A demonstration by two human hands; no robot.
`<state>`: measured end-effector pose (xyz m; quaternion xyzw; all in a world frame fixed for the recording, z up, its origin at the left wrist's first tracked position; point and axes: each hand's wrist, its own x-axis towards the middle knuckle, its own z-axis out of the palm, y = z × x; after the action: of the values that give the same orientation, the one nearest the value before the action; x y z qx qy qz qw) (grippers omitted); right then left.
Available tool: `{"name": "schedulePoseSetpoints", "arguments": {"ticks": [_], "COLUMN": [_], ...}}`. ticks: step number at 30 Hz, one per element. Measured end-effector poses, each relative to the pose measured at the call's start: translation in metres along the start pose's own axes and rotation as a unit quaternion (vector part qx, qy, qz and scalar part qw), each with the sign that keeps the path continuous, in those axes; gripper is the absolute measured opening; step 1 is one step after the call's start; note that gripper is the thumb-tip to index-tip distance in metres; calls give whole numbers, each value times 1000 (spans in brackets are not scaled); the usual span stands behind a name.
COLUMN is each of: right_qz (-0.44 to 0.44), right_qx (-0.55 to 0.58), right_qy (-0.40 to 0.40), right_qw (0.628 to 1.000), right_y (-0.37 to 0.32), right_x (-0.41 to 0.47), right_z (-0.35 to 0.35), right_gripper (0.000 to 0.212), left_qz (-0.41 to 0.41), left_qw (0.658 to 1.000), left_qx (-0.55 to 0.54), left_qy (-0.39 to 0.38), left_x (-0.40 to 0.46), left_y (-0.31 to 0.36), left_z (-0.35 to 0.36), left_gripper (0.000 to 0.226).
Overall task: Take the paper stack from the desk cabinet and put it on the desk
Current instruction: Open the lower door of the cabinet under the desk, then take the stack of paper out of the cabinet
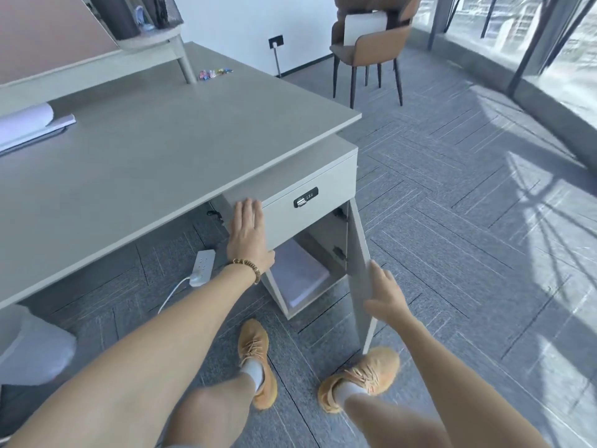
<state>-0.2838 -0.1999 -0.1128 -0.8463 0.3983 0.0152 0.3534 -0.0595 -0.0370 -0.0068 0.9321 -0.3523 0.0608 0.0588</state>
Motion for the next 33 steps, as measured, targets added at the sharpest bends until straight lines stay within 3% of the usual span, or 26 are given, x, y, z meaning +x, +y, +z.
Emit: {"name": "schedulePoseSetpoints", "arguments": {"ticks": [4,7,10,17,24,33], "right_qz": [83,102,125,99,40,86], "right_qx": [-91,-110,-131,-130,-172,-265], "right_qy": [1,52,90,112,142,120], "right_qw": [992,987,979,980,974,953], "right_y": [4,-5,-4,3,9,4], "right_x": [11,21,28,45,57,71], "right_z": [-16,-13,-8,-17,-16,-5], "right_gripper": [72,58,71,96,87,93], "left_qz": [3,3,9,-2,2,-15], "left_qw": [1000,1000,1000,999,998,998], "left_qx": [12,-6,-13,-1,-15,7], "left_qy": [9,11,17,43,61,57], "left_x": [-1,-2,0,4,6,9], "left_y": [3,2,0,0,-2,3], "left_z": [4,6,8,21,30,28], "left_gripper": [115,112,111,111,110,108]}}
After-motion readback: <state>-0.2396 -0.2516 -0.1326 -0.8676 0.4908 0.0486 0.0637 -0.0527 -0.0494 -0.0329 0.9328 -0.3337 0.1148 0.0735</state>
